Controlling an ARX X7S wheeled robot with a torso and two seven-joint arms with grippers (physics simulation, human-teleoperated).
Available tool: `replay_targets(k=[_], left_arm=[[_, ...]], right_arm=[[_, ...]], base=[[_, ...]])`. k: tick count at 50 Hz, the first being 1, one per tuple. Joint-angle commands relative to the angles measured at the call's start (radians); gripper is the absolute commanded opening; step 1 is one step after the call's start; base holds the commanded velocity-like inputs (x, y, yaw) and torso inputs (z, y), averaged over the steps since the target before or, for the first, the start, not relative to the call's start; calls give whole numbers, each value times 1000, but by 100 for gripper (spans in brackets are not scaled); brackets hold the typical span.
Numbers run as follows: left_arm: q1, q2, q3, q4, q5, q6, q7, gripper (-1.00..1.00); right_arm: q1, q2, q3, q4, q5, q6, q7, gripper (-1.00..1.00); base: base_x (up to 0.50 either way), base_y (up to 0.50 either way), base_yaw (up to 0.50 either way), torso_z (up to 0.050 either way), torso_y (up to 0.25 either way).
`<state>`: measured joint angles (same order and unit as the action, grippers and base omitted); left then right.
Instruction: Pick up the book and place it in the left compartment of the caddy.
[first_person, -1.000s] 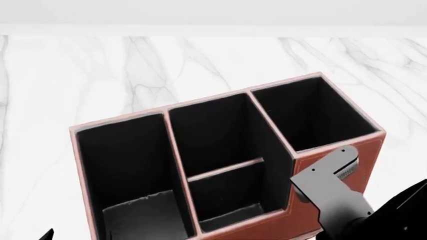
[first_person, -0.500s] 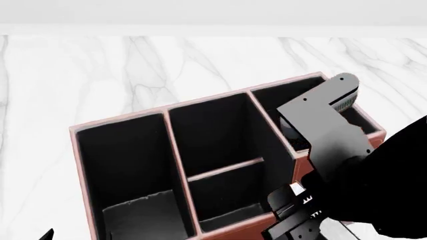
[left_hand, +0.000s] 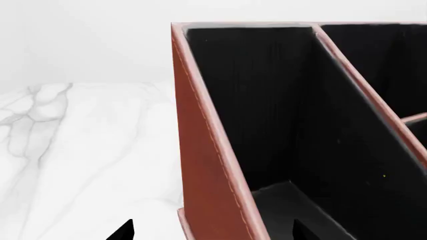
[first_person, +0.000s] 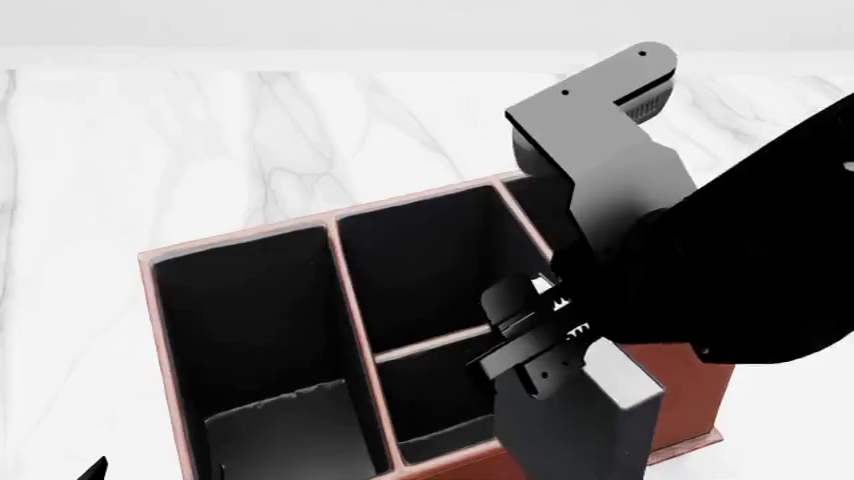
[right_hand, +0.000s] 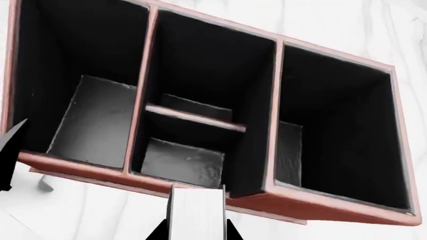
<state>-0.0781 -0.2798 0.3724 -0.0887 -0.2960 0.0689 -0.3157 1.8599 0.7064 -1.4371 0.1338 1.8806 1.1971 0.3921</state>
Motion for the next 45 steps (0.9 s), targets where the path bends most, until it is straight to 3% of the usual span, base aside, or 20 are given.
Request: replay_targets(k=[1, 31, 45], left_arm=[[-2, 18, -23, -4, 10, -1, 28, 100], [-11, 13, -14, -15, 2, 7, 25, 100], [-19, 14, -8, -31, 2, 13, 27, 100]], right_arm=[[34, -126, 41, 116, -124, -24, -132, -100], [93, -680, -52, 745, -400, -185, -518, -100], [74, -706, -121, 754, -344, -259, -516, -100]], base=[[0, 0, 0, 0, 0], [1, 0, -1, 0, 1], [2, 0, -3, 0, 0]])
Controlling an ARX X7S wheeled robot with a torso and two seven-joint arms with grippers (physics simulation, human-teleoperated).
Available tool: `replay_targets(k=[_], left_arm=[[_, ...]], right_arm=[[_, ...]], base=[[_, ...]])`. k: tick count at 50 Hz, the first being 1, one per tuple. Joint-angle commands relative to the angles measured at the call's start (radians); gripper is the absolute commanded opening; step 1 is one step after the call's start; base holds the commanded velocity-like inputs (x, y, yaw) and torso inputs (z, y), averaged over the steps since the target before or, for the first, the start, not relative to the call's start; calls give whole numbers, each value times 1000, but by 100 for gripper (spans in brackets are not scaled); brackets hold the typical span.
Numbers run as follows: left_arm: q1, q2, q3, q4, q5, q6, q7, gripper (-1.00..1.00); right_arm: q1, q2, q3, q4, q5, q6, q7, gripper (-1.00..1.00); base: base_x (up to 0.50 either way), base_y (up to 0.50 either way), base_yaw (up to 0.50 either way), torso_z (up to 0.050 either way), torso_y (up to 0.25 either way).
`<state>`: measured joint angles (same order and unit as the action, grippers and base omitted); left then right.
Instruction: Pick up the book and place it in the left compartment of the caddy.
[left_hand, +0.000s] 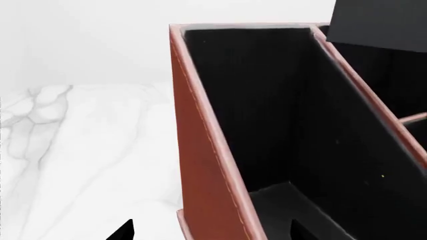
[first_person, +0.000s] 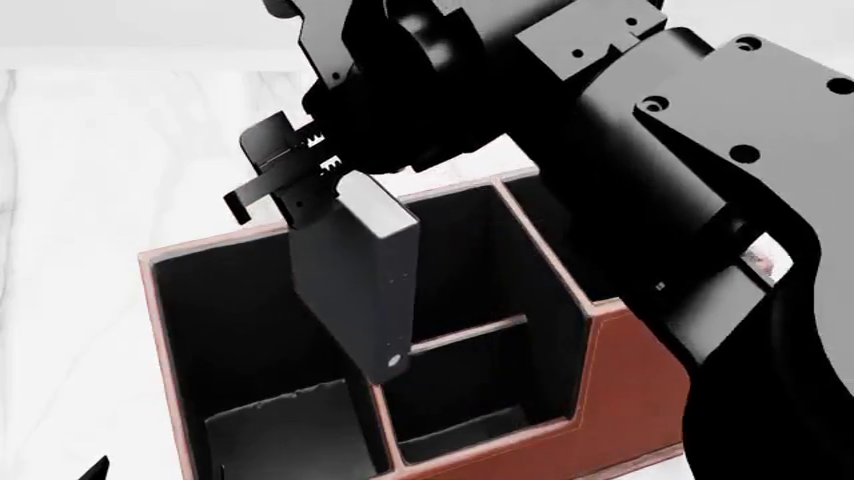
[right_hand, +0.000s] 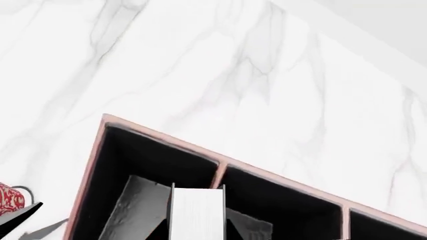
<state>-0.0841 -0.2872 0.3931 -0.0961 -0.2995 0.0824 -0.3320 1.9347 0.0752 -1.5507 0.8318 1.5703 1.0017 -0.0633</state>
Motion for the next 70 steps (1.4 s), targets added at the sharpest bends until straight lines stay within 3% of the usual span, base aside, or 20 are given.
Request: replay_targets(k=[1, 35, 70], left_arm=[[-12, 21, -28, -23, 5, 1, 43, 100], [-15, 12, -21, -19, -9, 6, 41, 100], [-17, 6, -8, -17, -14, 13, 39, 100]], right_arm=[[-4, -75, -10, 56, -33, -68, -59, -100], [-123, -75, -22, -63, 39, -234, 1, -100], [-367, -75, -10, -56, -165, -352, -48, -100]], base=[[0, 0, -4, 0, 0], [2, 0, -2, 0, 0], [2, 0, -3, 0, 0]])
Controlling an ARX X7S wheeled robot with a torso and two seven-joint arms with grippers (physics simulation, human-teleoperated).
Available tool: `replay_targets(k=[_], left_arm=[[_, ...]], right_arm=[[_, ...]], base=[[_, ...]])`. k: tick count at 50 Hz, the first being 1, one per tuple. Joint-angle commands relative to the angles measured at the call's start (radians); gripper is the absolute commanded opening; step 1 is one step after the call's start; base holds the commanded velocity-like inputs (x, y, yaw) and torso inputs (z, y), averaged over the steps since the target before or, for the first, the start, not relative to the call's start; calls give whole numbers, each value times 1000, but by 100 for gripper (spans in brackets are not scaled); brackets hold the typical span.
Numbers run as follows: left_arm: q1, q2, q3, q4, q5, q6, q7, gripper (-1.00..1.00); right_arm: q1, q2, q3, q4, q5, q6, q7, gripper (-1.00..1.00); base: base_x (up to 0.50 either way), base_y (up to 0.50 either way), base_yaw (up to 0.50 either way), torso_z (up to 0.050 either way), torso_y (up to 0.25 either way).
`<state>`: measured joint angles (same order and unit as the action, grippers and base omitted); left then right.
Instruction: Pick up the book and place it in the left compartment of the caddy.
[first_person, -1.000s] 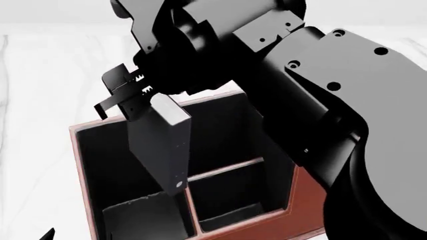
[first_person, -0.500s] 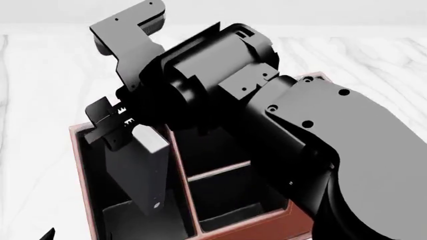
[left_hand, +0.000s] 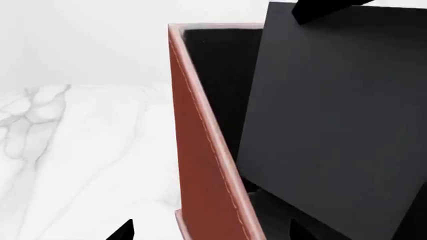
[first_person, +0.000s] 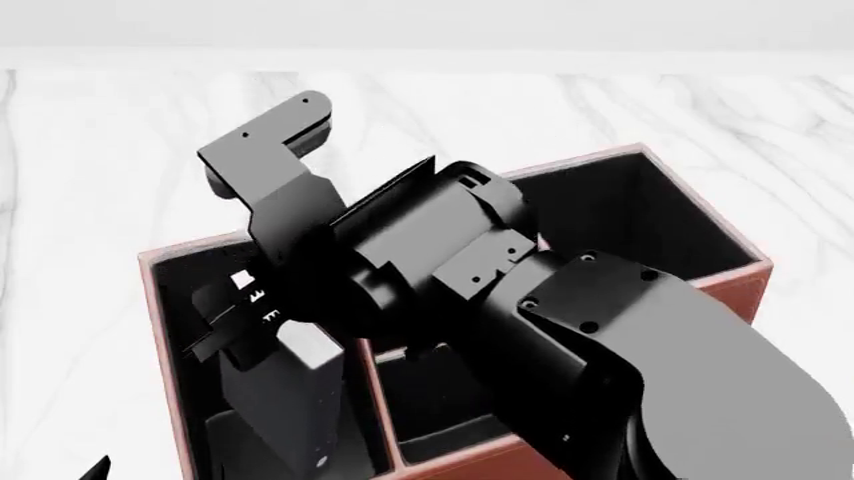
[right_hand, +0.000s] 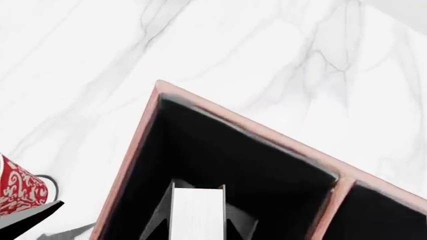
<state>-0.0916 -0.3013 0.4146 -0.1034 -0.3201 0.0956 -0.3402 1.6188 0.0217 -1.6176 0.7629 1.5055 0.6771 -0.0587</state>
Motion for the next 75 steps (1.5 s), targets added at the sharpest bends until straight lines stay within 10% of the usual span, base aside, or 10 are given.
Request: replay_targets(k=[1, 34, 35, 75], left_arm=[[-8, 19, -28, -9, 8, 1, 47, 100], [-6, 13, -17, -6, 1, 6, 45, 100], [-6, 13, -17, -7, 1, 6, 45, 100], [-8, 6, -4, -7, -4, 7, 38, 100]], right_arm=[[-59, -22, 57, 16, -111, -33, -52, -100], [-165, -22, 69, 13, -255, -62, -113, -100], [-161, -22, 67, 14, -251, -51, -117, 100], [29, -22, 56, 177, -15, -68, -111, 100]], base=[[0, 0, -5, 0, 0], [0, 0, -1, 0, 1], [0, 0, 0, 0, 0], [0, 0, 0, 0, 0]])
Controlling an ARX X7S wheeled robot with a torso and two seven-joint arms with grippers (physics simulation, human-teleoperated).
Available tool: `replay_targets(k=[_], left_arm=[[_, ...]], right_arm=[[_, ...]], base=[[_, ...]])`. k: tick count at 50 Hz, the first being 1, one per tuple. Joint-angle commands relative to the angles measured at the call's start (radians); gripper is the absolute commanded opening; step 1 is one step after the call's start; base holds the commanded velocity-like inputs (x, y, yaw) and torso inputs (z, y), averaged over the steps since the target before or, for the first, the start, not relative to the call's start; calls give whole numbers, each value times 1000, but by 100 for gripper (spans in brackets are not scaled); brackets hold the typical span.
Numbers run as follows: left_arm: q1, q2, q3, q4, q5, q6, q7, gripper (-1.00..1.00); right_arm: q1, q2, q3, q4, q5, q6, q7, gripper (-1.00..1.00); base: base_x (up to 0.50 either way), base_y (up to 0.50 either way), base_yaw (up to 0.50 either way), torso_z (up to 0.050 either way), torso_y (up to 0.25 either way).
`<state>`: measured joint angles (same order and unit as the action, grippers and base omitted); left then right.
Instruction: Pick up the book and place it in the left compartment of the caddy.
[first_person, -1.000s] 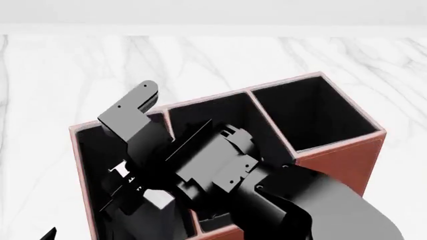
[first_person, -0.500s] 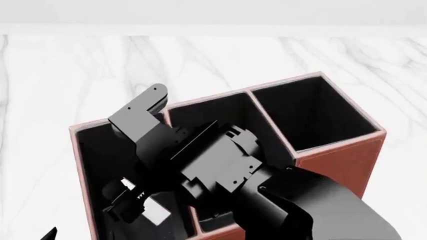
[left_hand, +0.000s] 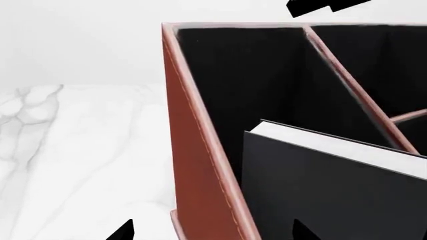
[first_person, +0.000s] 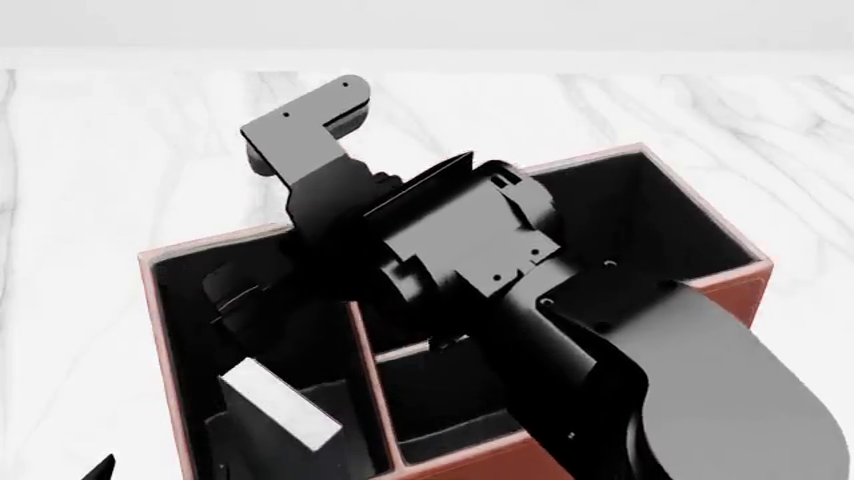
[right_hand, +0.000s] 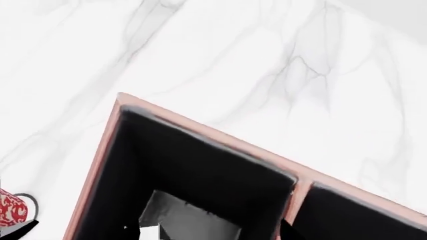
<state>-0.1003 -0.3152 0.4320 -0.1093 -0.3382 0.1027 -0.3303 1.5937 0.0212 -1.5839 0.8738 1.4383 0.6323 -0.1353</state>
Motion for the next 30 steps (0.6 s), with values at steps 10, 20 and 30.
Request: replay_targets(k=[10, 20, 30], left_arm=[[1, 15, -29, 6, 5, -1, 22, 100], [4, 13, -28, 18, 5, -6, 12, 100], [3, 14, -27, 18, 8, -7, 2, 100]], right_arm=[[18, 164, 112, -218, 122, -226, 169, 100], [-289, 592, 236, -820, -120, -755, 606, 100], [-536, 755, 125, -1067, -510, -880, 1001, 100]], base=[[0, 0, 0, 0, 0], [0, 0, 0, 0, 0], [0, 0, 0, 0, 0]])
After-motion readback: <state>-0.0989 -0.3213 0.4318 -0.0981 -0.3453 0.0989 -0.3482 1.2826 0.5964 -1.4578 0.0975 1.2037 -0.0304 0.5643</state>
